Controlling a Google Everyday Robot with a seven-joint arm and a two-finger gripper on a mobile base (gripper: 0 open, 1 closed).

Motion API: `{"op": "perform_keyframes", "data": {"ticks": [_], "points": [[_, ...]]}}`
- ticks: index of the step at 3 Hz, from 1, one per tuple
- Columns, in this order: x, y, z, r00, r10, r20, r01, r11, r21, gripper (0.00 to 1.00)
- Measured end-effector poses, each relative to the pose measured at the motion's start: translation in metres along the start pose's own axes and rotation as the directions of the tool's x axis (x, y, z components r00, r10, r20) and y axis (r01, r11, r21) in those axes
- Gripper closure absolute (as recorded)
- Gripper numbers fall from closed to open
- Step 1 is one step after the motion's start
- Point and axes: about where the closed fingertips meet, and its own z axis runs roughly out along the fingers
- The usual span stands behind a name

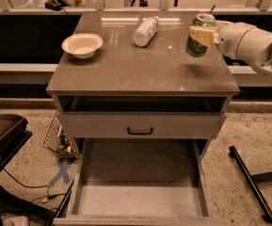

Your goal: Place green can into middle drawer

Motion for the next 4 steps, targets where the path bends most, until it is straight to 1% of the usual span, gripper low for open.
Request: {"op": "perform_keyframes", "data": {"ticks": [1,2,3,4], "points": [[-0.035,0.024,-0.036,0.999,-0.048,0.02,0.049,0.9975,-0.05,1.0],[-0.053,0.048,-0.105,0.995,-0.077,0.07,0.088,0.9829,-0.162,1.0],[-0.05,0.067,-0.145,0.993,-0.072,0.098,0.097,0.9537,-0.285,1.0],[-0.042,0.084,-0.161,0.99,-0.035,0.134,0.089,0.8985,-0.43,1.0]]}}
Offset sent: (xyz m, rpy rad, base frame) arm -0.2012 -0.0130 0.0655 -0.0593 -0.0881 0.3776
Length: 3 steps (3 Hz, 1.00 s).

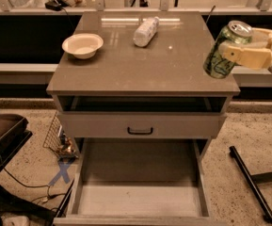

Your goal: Place green can into middle drawer

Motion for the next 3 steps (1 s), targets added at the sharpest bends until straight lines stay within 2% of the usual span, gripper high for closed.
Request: {"op": "perform_keyframes", "data": {"ticks": [1,2,3], "points": [[0.012,0.035,-0.003,0.999,0.04,0.007,-0.037,0.9729,-0.228,1.0],[0.013,0.052,-0.006,0.999,0.033,-0.005,-0.033,0.9578,-0.285,1.0],[0.014,0.052,-0.006,0.999,0.033,-0.005,-0.033,0.9577,-0.286,1.0]]}}
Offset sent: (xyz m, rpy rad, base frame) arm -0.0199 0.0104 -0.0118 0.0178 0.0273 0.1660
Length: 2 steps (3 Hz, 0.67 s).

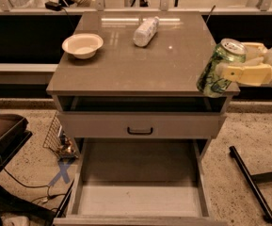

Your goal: Place green can into middle drawer

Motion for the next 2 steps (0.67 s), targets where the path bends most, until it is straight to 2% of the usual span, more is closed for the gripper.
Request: {"op": "perform_keyframes", "data": {"ticks": [1,2], "points": [[0.037,0.022,0.019,1.0,0.006,-0.021,-0.006,0.9992,-0.04,1.0],[0.1,0.054,0.048,0.999,-0.011,-0.037,0.007,0.9937,-0.112,1.0]]}}
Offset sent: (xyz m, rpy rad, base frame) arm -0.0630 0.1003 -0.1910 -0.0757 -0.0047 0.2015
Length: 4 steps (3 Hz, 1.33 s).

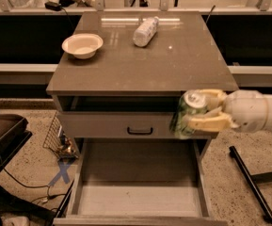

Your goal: Place green can into middle drawer

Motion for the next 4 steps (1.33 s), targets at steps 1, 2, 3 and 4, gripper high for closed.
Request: {"op": "perform_keyframes", "data": {"ticks": [1,2,3,4], "points": [[0.068,0.027,0.05,0.994,-0.088,-0.062,0.084,0.994,-0.07,1.0],[0.112,0.035,0.079,0.985,-0.13,-0.116,0.118,0.9876,-0.104,1.0],[0.158,0.04,0.11,0.98,-0.108,-0.169,0.082,0.9849,-0.153,1.0],[0.158,0.04,0.11,0.98,-0.108,-0.169,0.082,0.9848,-0.153,1.0]]}}
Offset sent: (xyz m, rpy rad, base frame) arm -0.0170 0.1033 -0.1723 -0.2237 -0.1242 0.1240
